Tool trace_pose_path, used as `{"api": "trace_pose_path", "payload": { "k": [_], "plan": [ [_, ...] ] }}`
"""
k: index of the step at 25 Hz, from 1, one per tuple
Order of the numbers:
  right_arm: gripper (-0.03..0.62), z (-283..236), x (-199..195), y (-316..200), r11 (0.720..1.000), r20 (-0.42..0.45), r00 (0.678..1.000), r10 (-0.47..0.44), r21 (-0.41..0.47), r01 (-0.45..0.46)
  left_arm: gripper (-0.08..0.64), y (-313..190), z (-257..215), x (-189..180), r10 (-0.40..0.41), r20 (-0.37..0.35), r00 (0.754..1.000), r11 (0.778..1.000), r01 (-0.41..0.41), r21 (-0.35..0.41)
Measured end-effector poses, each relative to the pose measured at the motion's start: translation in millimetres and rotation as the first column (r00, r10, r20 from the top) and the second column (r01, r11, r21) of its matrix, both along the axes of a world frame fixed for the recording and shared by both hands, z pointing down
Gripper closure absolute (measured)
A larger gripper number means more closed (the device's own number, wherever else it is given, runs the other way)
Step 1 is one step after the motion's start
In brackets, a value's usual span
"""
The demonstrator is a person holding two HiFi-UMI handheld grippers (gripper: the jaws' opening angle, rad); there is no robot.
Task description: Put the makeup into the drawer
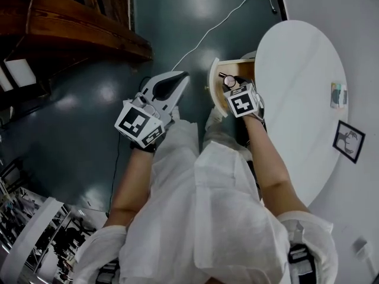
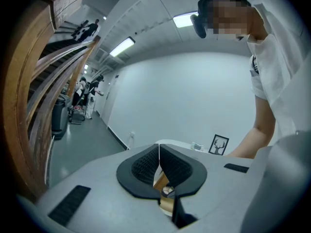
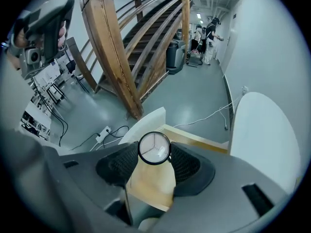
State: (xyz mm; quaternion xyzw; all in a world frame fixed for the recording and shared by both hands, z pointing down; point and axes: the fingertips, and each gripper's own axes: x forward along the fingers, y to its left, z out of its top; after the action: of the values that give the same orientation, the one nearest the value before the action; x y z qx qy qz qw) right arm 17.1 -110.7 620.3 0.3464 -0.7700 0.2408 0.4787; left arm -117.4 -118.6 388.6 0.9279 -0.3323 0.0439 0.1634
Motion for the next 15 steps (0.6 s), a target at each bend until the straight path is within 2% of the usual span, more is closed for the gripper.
{"api": "trace_pose_path", "payload": {
  "k": [8,15],
  "plan": [
    [0.396,43,-5,-5,0.999,0.011,1.000,0.024,-0.022,-0.024,0.541,3,18,-13,0.001,0.025,1.000,0.999,0.000,-0.040],
    [0.396,94,-2,-3,0.996,-0.003,0.999,-0.048,-0.072,0.048,0.543,7,37,-4,0.038,0.043,0.998,0.997,-0.034,-0.072]
  ]
}}
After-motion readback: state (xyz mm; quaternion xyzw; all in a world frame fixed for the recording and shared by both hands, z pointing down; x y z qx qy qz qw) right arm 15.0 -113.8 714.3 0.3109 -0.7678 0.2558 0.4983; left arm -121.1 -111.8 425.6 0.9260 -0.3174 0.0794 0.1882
